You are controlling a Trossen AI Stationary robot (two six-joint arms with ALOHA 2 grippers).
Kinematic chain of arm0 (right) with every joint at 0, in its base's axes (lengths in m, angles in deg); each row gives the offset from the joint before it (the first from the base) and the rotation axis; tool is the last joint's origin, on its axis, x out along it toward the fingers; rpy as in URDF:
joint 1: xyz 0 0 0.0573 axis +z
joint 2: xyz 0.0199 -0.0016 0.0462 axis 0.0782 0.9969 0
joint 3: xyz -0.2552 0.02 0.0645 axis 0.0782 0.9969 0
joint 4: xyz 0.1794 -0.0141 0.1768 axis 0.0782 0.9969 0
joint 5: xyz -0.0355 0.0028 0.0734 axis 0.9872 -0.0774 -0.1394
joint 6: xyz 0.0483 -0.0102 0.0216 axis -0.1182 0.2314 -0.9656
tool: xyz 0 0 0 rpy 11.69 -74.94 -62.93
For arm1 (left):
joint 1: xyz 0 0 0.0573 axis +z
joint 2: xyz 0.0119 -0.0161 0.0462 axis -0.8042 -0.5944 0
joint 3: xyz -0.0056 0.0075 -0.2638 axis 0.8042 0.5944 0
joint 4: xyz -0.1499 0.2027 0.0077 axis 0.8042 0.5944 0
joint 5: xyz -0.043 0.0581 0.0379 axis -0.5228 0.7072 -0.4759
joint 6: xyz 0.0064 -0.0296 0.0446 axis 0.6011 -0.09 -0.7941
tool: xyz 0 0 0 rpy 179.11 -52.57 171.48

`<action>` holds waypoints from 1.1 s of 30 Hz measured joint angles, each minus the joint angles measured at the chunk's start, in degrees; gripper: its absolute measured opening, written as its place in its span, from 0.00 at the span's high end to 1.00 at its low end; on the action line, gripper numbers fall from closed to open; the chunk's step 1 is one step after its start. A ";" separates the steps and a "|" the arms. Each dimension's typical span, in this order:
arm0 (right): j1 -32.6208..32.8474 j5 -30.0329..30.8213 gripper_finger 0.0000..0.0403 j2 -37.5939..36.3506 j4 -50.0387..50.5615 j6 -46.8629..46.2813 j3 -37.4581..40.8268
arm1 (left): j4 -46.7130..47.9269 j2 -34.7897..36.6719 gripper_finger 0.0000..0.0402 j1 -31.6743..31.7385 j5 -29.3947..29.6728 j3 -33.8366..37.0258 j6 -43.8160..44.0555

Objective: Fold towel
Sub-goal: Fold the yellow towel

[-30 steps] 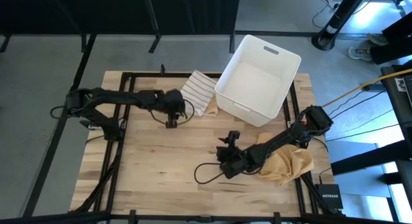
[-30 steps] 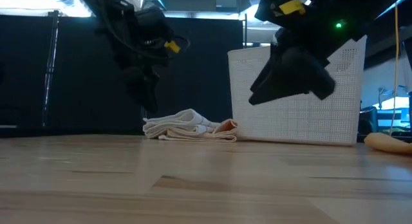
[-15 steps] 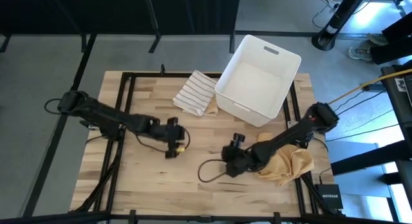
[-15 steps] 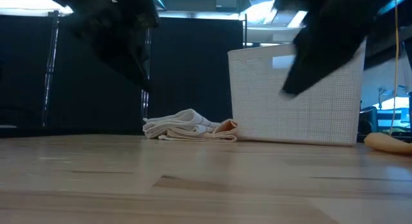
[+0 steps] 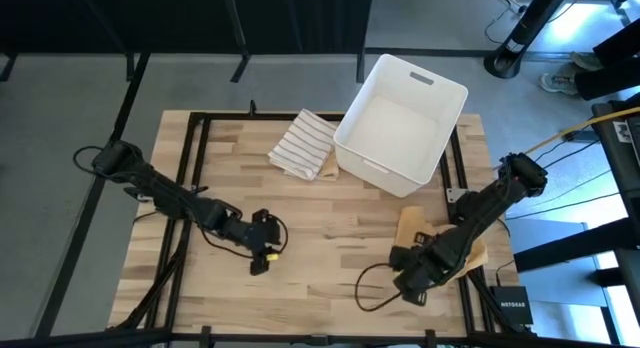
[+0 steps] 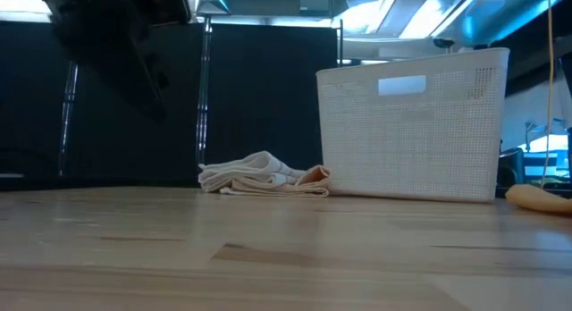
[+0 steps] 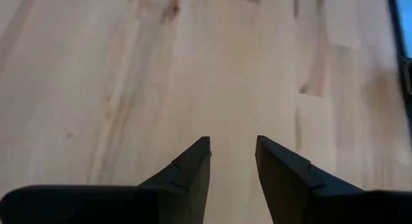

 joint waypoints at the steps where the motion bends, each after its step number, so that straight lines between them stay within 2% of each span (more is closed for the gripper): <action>1: 0.41 0.06 0.49 0.03 1.87 -1.31 0.00 | -0.29 -0.02 0.71 -0.26 0.18 0.00 -0.07; 7: 1.93 6.09 0.49 0.03 7.67 -2.71 0.18 | -1.33 -0.06 0.71 -0.65 3.11 0.00 -0.13; 11: 1.91 0.86 0.49 0.87 8.63 -2.55 2.49 | -1.73 -0.06 0.71 -0.66 3.44 0.00 -0.14; 13: 1.91 0.95 0.50 0.92 8.97 -2.54 3.81 | -1.74 -0.06 0.71 -0.68 3.44 0.00 -0.52; 15: 1.91 3.06 0.56 0.92 8.18 -2.53 4.46 | -1.74 -0.06 0.71 -0.68 3.44 0.00 -0.55; 18: 1.89 7.95 0.74 0.92 5.01 -1.29 3.84 | -1.81 -0.06 0.71 -0.68 3.44 0.00 -0.55; 20: 1.89 11.90 0.90 0.92 1.29 1.09 3.20 | -1.94 -0.06 0.71 -0.68 3.44 0.00 -0.55; 22: 1.89 18.43 0.97 0.92 -3.28 4.50 2.95 | -2.69 -0.06 0.71 -0.68 3.45 0.00 -0.56; 26: 1.25 35.14 0.97 0.92 -14.73 12.28 2.95 | -6.32 -0.06 0.71 -0.70 3.47 0.00 -2.50; 29: -0.72 43.66 0.99 0.92 -27.11 22.41 2.95 | -11.24 -0.06 0.71 -0.96 3.51 0.00 -5.64; 31: -2.54 46.38 0.98 0.92 -36.82 30.45 2.94 | -15.11 -0.06 0.71 -1.04 3.54 0.00 -8.36; 33: -4.55 45.06 0.98 0.92 -45.76 38.84 2.93 | -18.31 -0.06 0.71 -1.35 3.84 0.00 -10.93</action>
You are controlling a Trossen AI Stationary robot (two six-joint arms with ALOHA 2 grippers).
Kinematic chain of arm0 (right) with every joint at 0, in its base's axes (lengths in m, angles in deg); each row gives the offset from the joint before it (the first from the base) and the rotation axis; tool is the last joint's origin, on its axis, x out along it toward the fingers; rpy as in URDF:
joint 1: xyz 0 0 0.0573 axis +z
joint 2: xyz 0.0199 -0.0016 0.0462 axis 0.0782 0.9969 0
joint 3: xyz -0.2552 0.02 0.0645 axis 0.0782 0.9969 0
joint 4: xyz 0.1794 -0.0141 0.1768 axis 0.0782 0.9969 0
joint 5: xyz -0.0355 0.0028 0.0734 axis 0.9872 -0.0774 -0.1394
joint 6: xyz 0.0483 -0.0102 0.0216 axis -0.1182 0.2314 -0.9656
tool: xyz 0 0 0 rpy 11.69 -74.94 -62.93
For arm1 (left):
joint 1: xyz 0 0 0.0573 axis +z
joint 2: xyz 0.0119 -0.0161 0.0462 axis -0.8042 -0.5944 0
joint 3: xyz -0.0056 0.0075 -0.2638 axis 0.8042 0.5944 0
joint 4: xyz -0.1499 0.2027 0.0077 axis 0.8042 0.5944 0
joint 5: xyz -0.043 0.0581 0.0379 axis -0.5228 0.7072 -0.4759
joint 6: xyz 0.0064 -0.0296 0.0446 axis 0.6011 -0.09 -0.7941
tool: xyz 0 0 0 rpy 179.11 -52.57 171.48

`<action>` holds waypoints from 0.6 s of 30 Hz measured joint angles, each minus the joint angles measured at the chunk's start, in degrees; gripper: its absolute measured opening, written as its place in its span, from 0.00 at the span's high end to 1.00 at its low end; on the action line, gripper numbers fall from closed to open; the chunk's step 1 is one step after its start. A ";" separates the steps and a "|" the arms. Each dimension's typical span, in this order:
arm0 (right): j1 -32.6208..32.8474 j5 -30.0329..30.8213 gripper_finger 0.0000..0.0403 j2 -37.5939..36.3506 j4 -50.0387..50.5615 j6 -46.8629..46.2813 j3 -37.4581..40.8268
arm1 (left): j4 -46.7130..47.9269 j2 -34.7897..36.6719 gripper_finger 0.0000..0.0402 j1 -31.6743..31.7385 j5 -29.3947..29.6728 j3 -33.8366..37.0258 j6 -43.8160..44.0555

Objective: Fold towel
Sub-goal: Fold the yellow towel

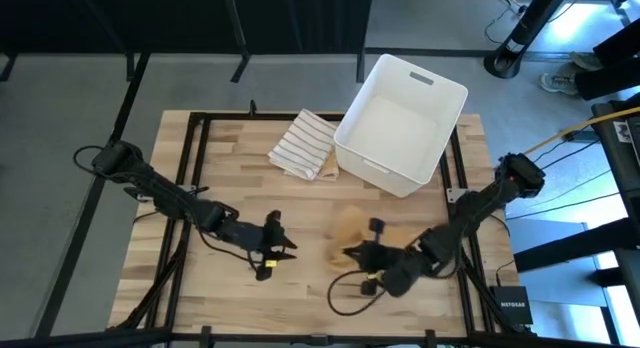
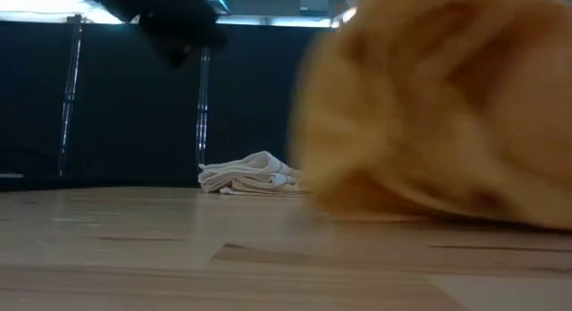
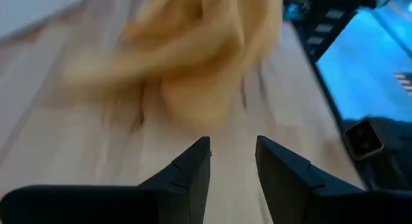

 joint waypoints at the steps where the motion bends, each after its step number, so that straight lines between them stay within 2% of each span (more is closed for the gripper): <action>1: -0.91 -1.98 0.98 0.00 -4.05 3.59 0.00 | -1.39 0.00 0.71 -0.15 0.52 0.00 -1.13; 4: -2.83 -7.70 0.99 0.00 -11.31 9.66 -0.04 | -4.30 0.00 0.71 -1.06 2.20 0.00 -3.60; 10: -2.93 -8.22 0.99 0.86 -9.23 8.06 0.39 | -5.11 0.00 0.71 -2.39 2.54 0.00 -4.46; 13: -2.99 -7.15 0.99 3.46 -11.00 6.88 0.92 | -5.98 -0.02 0.71 -2.22 2.97 0.00 -4.72; 18: -3.11 -1.08 0.99 8.18 -16.08 9.68 0.87 | -7.96 -4.07 0.71 -2.12 5.11 -0.07 -4.58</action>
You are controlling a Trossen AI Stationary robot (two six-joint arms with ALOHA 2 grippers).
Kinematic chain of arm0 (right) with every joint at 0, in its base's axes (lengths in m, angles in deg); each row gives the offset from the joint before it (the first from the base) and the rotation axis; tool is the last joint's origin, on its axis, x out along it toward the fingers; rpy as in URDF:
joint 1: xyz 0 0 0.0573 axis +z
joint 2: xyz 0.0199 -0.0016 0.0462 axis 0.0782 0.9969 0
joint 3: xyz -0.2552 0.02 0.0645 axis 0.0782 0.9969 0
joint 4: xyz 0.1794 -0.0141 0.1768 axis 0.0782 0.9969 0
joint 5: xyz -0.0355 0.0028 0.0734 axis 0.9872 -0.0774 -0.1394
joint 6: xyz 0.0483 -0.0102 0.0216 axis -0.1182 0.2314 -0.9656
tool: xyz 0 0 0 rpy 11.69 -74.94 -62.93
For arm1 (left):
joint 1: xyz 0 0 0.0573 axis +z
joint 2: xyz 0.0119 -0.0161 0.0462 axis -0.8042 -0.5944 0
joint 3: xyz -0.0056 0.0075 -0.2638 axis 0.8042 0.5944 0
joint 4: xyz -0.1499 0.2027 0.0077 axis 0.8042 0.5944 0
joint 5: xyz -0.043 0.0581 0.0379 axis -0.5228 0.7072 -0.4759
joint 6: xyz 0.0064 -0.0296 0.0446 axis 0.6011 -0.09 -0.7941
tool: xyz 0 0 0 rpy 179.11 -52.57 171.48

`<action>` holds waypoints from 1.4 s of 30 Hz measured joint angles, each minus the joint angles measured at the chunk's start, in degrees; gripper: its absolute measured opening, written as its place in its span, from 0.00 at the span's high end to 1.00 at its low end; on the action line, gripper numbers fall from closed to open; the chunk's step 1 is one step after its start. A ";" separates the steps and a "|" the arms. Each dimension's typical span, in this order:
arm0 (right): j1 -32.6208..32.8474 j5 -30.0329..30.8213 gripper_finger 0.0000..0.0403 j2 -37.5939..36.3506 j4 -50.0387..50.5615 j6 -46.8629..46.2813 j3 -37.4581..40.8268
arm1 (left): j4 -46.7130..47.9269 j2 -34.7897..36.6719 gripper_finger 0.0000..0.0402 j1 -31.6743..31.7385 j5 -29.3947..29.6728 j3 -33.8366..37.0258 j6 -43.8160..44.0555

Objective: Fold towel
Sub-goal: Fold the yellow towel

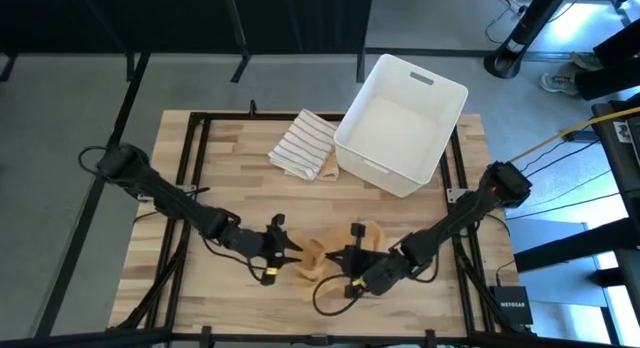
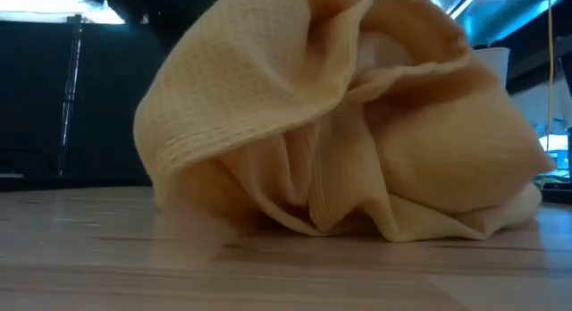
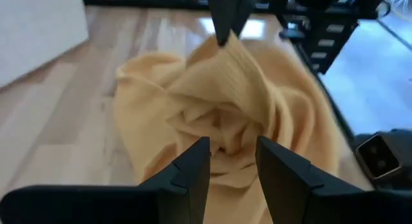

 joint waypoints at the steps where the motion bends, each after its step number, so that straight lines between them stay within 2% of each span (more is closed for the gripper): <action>1: -0.01 1.51 0.99 0.37 -0.65 0.69 -0.16 | -0.78 -1.51 0.71 0.00 -0.11 0.00 0.08; 9: -0.69 14.29 0.99 -1.53 -0.64 11.14 -7.71 | -5.77 -13.87 0.71 1.27 -7.56 0.00 2.99; 12: -0.62 15.89 1.00 -1.69 -0.70 14.98 -10.99 | -5.30 -16.23 0.71 2.33 -9.28 -0.20 3.82; 16: 0.22 14.37 0.99 -1.67 0.67 14.65 -11.57 | -2.32 -14.90 0.71 3.41 -12.39 -0.26 4.48; 19: 0.43 14.15 1.00 -1.65 6.72 11.06 -11.56 | 5.59 -9.57 0.71 3.85 -15.73 -1.08 6.90; 21: 0.60 12.70 1.00 -1.65 10.28 8.89 -11.53 | 11.82 -4.95 0.71 3.75 -15.48 -2.19 8.58; 24: 0.48 4.99 0.99 -1.34 12.70 7.39 -11.54 | 16.13 1.60 0.71 1.99 -9.24 -2.45 9.39; 29: -0.38 -7.60 0.99 1.30 12.39 7.74 -11.55 | 11.87 7.65 0.71 -3.79 10.63 -2.47 2.32; 32: -1.48 -11.33 0.99 3.33 11.95 7.76 -11.55 | 5.95 6.86 0.71 -5.81 14.67 -2.25 -5.76; 36: -2.21 -10.75 0.99 4.91 12.10 5.72 -11.51 | 0.16 3.07 0.71 -5.82 10.10 -1.74 -10.73; 42: -1.27 -8.06 0.99 4.46 13.60 1.49 -11.53 | -1.42 -2.76 0.70 -1.02 -2.61 -1.68 -11.92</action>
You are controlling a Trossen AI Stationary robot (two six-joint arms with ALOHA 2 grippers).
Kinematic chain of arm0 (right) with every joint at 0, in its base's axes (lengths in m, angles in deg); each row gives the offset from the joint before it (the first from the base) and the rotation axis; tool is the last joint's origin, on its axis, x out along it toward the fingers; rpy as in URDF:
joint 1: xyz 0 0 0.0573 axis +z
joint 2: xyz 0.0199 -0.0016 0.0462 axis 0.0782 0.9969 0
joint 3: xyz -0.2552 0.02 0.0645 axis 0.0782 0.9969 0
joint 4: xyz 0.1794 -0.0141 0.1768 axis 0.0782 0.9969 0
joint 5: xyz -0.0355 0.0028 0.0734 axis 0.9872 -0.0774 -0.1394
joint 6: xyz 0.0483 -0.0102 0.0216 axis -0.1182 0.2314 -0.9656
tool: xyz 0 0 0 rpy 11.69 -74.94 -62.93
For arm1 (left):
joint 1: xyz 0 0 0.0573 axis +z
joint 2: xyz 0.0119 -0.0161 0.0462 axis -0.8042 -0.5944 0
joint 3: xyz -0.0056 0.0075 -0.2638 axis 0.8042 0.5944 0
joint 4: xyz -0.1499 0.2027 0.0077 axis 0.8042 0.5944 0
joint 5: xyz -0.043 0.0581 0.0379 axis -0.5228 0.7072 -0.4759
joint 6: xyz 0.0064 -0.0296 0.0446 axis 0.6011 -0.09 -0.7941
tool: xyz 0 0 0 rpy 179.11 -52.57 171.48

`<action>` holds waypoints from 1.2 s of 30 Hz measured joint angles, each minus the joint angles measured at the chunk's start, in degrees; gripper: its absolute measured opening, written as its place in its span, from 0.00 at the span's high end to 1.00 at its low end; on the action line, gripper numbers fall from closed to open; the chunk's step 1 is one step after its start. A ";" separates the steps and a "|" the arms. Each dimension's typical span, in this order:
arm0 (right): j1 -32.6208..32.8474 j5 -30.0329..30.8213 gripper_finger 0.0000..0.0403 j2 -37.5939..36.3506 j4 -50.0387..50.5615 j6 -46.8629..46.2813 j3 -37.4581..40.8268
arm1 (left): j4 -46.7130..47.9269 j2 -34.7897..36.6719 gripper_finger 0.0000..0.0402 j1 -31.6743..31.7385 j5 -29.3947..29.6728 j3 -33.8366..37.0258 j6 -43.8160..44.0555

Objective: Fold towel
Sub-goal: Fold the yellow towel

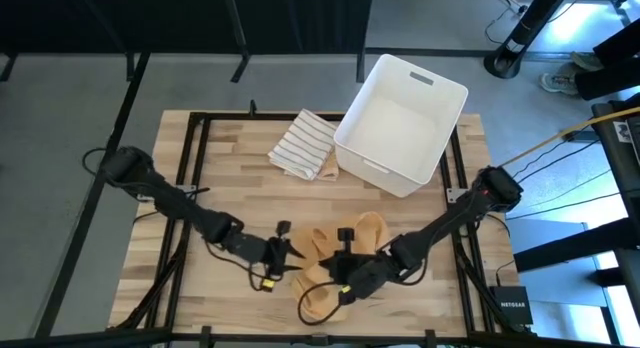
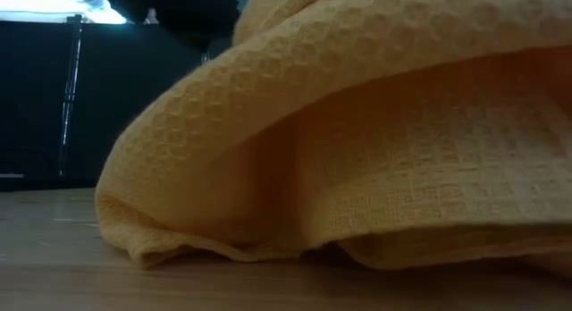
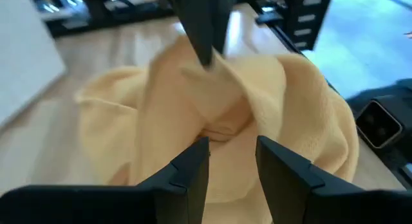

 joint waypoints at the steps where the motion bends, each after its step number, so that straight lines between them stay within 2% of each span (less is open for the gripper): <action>1: 0.26 1.93 0.99 -0.18 1.07 -0.47 -0.27 | -0.40 -0.58 0.68 0.74 -1.96 0.00 0.58; 5: 1.81 9.00 0.99 -0.23 6.16 -2.13 -2.89 | -0.79 -2.21 0.61 2.65 -4.13 0.00 1.75; 11: 1.93 8.22 0.99 -0.27 5.17 -0.24 -4.44 | -3.68 -6.47 0.55 3.13 -4.29 0.00 2.81; 19: 2.20 9.40 0.99 -0.27 5.37 1.43 -4.72 | -4.14 -11.11 0.55 4.05 -4.29 0.02 2.79; 24: 2.17 9.06 0.99 -0.29 5.10 3.37 -6.29 | -6.98 -12.42 0.67 5.02 -1.54 0.04 2.38; 30: 2.58 9.04 0.99 -0.29 5.83 4.66 -7.92 | -6.40 -11.72 0.95 4.98 -0.67 0.02 1.25; 33: 3.60 10.25 0.99 -0.29 9.30 4.72 -10.65 | 0.14 -8.23 0.97 3.90 2.92 -0.91 1.87; 36: 5.33 14.18 0.99 -0.29 16.23 4.74 -15.26 | 11.76 -2.72 0.99 1.67 10.39 -3.89 2.91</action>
